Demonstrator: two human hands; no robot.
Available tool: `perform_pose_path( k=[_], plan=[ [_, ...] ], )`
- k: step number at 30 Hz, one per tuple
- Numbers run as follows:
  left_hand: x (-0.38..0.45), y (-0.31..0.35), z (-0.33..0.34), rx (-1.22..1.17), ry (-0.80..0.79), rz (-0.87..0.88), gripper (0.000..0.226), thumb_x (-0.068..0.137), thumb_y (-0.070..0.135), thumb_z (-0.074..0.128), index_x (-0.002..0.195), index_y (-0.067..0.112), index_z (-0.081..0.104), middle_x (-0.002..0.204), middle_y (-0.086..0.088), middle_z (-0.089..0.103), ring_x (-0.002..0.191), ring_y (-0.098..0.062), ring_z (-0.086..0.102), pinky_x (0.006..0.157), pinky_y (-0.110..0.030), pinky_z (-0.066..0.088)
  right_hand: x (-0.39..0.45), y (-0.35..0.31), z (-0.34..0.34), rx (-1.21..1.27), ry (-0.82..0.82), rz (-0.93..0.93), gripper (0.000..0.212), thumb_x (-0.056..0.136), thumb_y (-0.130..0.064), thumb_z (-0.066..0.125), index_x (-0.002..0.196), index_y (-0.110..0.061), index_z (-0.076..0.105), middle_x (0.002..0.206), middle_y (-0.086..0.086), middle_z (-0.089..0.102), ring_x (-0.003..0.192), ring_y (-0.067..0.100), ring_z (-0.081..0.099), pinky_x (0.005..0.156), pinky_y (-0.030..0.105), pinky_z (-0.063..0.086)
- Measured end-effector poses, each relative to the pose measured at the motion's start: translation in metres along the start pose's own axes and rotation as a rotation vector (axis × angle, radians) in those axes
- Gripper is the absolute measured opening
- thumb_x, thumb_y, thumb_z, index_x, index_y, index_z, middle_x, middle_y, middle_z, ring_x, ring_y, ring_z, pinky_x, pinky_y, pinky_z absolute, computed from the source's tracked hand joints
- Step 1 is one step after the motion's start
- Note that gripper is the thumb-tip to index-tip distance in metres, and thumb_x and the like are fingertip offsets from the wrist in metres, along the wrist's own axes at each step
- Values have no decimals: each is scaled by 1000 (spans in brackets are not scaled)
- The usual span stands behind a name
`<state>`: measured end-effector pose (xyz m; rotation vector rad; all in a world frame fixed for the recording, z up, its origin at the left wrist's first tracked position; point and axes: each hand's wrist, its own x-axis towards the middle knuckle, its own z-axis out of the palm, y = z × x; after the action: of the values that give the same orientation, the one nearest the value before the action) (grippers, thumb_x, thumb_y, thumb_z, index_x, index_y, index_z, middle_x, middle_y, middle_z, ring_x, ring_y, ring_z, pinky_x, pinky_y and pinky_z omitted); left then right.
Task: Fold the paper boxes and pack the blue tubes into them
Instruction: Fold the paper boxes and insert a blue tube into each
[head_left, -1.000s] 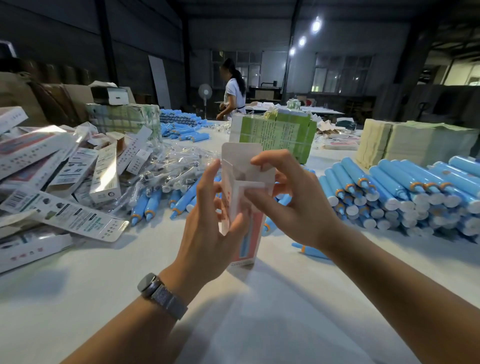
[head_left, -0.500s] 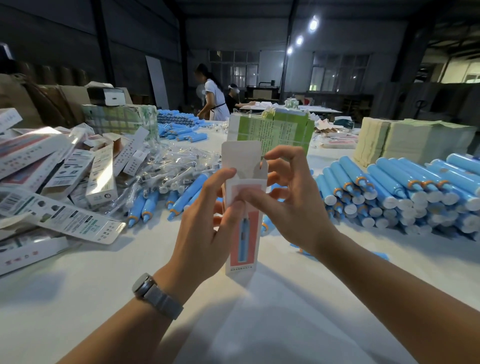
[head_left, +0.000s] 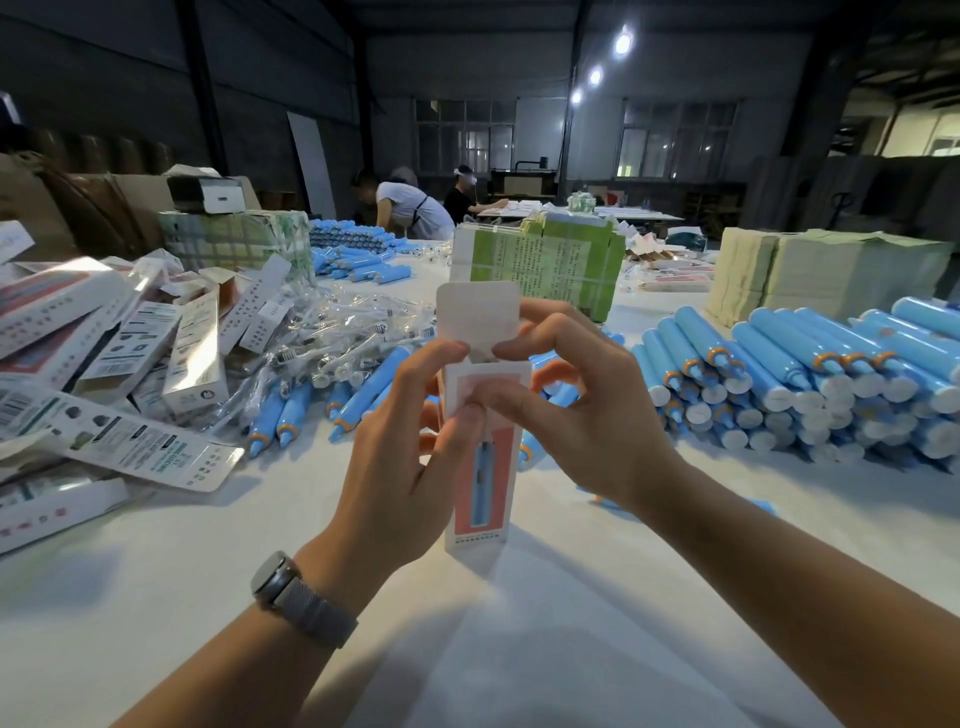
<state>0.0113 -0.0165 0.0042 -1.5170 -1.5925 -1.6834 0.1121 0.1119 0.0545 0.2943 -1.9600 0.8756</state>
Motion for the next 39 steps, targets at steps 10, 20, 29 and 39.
perform_pose_path(
  k=[10,20,29,39],
  plan=[
    [-1,3,3,-197,-14,-62,41,97,30,51,126,49,28,114,8,62,86,-23,69,71,-56,56,0,-3,3,61,71,-57,41,77,-13,80,89,-31,45,98,-6,70,88,22,66,66,33,50],
    [1,4,4,-123,-34,-11,24,99,31,44,122,38,41,106,18,59,81,-14,66,64,-46,56,3,0,-6,33,-45,-40,4,88,-19,69,90,-18,67,100,2,64,93,18,63,67,31,51],
    [5,7,1,-202,-80,-84,28,96,35,47,114,55,43,103,17,61,84,-10,64,72,-41,58,3,2,-6,40,-58,1,9,87,-9,66,95,-12,67,101,2,63,94,27,61,71,36,54],
    [11,13,0,-143,60,-117,8,95,47,44,95,54,49,83,8,60,73,-28,58,62,-54,49,3,-1,-4,-65,-35,-72,9,87,-9,69,94,-5,71,94,6,65,89,21,64,71,37,55]
  ],
)
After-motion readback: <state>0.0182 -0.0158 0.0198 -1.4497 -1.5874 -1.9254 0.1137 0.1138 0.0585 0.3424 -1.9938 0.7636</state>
